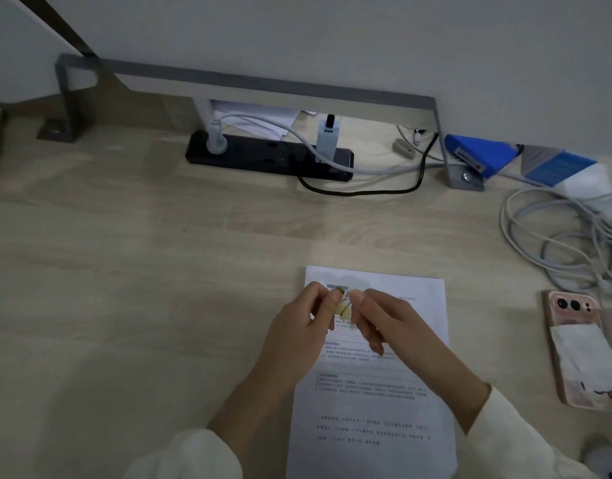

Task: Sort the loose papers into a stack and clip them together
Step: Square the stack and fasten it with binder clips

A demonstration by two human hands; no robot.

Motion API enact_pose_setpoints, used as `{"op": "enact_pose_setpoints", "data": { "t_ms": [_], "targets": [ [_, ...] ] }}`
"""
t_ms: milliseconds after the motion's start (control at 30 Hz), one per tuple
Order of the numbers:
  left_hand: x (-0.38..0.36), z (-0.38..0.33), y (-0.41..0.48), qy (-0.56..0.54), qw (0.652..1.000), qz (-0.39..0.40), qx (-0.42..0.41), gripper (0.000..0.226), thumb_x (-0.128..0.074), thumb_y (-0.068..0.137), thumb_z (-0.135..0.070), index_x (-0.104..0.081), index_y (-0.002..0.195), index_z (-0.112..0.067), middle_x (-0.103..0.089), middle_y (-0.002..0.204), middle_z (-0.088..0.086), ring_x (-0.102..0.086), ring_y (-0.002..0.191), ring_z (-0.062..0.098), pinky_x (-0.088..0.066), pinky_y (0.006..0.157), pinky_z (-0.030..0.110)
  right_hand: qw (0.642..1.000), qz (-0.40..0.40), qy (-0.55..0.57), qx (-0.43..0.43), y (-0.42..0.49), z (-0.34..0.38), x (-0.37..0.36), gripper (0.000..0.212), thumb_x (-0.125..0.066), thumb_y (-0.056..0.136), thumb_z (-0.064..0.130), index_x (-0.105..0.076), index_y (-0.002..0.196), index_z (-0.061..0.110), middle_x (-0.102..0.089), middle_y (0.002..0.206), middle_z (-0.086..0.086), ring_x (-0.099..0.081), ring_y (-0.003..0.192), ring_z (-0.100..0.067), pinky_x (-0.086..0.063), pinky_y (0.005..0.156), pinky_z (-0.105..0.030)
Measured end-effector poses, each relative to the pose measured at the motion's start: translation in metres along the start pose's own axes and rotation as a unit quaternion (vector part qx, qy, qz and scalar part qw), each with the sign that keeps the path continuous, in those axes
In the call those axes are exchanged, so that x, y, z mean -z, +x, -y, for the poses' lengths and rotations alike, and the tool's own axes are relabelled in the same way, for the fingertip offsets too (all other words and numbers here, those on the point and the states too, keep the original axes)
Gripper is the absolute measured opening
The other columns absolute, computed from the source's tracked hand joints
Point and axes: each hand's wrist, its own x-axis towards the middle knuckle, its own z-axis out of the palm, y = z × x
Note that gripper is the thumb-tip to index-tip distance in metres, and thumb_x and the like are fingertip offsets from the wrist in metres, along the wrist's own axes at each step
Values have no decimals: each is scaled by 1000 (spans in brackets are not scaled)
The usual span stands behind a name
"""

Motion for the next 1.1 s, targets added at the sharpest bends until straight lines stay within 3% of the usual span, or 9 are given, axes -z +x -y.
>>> {"op": "enact_pose_setpoints", "data": {
  "t_ms": [233, 333, 433, 633, 900, 1100],
  "targets": [
    [4, 6, 19, 14, 1000, 17, 22, 29, -42, 93, -42, -51, 73, -24, -52, 60, -11, -47, 58, 5, -40, 63, 24, 998, 54, 32, -5, 24, 3, 7, 40, -47, 86, 44, -52, 75, 6, -47, 59, 1, -42, 51, -11, -41, 55, -22],
    [7, 10, 23, 83, 992, -80, 42, 25, -39, 92, -47, -54, 81, -30, -59, 76, -15, -54, 70, 2, -37, 58, 12, 999, 23, 24, -3, 35, -3, 7, 37, -45, 91, 38, -47, 71, 7, -45, 56, 3, -40, 49, -12, -43, 66, -29],
    [9, 19, 30, 204, 966, -160, 22, 22, -47, 91, -40, -52, 104, -24, -52, 103, -13, -51, 90, 5, -38, 61, 15, 1000, -7, -4, 8, 46, -13, 5, 43, -44, 92, 39, -46, 71, 2, -47, 60, -3, -40, 53, -13, -40, 65, -32],
    [2, 33, 39, 295, 946, -130, 29, 42, -55, 85, -43, -46, 116, -18, -48, 115, -3, -47, 103, 13, -41, 73, 23, 999, -32, -32, 5, 61, -32, -1, 40, -46, 92, 40, -48, 67, 9, -49, 55, 2, -44, 50, -13, -40, 57, -26],
    [-7, 26, 42, 330, 935, -100, 83, 31, -48, 92, -38, -41, 113, -17, -47, 111, -4, -47, 104, 13, -34, 66, 22, 999, -36, -34, 8, 64, -37, -2, 40, -47, 92, 40, -48, 66, 9, -50, 54, 3, -44, 50, -11, -40, 54, -22],
    [-15, 18, 46, 355, 921, -93, 128, 30, -43, 95, -32, -39, 118, -12, -46, 119, 2, -45, 111, 16, -38, 69, 23, 999, -44, -25, 5, 63, -38, -4, 39, -47, 92, 38, -48, 68, 7, -51, 60, -3, -44, 52, -11, -40, 52, -22]
  ]
}}
